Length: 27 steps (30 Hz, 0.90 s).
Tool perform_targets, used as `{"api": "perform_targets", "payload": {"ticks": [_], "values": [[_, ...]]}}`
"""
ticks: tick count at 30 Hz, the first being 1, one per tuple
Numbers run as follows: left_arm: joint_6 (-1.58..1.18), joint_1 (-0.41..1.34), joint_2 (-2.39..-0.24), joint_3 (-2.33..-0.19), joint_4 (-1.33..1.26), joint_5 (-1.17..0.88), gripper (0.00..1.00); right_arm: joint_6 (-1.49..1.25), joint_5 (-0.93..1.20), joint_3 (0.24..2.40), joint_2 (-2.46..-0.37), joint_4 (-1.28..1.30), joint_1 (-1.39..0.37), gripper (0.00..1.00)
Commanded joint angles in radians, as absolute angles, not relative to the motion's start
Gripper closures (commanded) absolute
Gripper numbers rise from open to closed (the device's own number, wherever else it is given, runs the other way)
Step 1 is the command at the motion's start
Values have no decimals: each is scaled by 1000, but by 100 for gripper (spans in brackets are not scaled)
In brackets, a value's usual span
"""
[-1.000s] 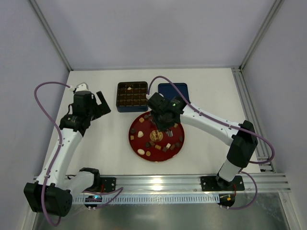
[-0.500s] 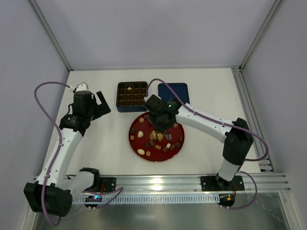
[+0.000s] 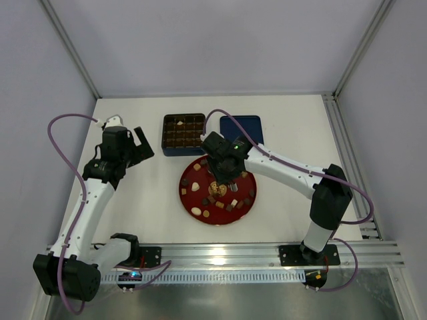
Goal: Pack the chocolate
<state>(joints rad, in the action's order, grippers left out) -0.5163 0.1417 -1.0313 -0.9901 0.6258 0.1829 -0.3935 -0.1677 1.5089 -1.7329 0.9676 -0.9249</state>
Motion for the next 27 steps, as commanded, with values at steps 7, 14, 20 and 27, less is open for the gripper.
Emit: {"api": "perform_targets", "payload": {"ticks": [7, 14, 20, 27], "values": [[-512, 135, -1029, -989, 607, 196, 0, -379, -164, 1520, -1723, 954, -919, 59], [-512, 135, -1029, -989, 607, 193, 1, -376, -166, 1528, -1721, 959, -920, 60], [-511, 135, -1028, -989, 607, 195, 0, -377, -161, 1528, -1723, 956, -920, 66], [-512, 135, -1029, -989, 607, 192, 0, -371, -195, 1591, -1701, 986, -916, 69]]}}
